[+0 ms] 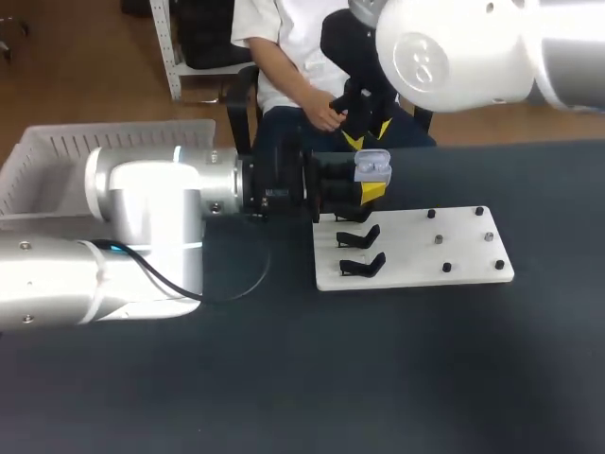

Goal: Pick up each earbud case from the left stands, insert the matching earbuds, close the lid, and place the case in the box.

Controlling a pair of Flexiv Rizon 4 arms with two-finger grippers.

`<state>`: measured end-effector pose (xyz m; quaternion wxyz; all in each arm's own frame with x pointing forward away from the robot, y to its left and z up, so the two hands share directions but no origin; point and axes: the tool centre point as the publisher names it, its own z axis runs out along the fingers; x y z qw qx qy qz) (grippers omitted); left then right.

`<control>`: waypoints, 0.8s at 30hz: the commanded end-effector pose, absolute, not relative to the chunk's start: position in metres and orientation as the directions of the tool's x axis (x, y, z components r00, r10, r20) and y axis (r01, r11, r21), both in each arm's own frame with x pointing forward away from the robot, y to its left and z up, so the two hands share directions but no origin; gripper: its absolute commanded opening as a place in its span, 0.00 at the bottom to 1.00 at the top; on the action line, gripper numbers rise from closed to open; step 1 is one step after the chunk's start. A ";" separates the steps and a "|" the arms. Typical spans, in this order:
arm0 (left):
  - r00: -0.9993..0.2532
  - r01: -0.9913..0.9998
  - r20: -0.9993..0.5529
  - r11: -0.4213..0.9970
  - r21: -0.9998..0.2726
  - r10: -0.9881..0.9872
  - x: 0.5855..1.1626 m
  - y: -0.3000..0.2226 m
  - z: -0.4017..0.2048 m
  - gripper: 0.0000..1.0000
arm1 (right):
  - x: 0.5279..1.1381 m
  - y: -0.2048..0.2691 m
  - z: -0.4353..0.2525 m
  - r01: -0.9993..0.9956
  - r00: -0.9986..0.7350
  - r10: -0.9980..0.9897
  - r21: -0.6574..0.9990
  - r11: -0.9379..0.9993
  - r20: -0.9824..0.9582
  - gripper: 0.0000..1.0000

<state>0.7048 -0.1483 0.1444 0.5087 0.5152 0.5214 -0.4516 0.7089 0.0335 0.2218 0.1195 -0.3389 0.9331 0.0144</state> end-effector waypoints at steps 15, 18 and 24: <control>0.053 0.996 -0.996 0.070 0.058 0.073 0.702 -0.148 0.144 0.00 | 0.745 0.017 0.186 -0.547 -0.811 -0.537 -0.027 0.837 -0.231 0.37; 0.053 0.996 -0.996 0.070 0.058 0.073 0.702 -0.148 0.144 0.00 | 0.737 0.016 0.184 -0.549 -0.813 -0.542 -0.027 0.835 -0.215 0.36; 0.053 0.996 -0.996 0.070 0.058 0.073 0.702 -0.148 0.144 0.00 | 0.720 0.013 0.187 -0.547 -0.814 -0.539 -0.028 0.837 -0.216 0.37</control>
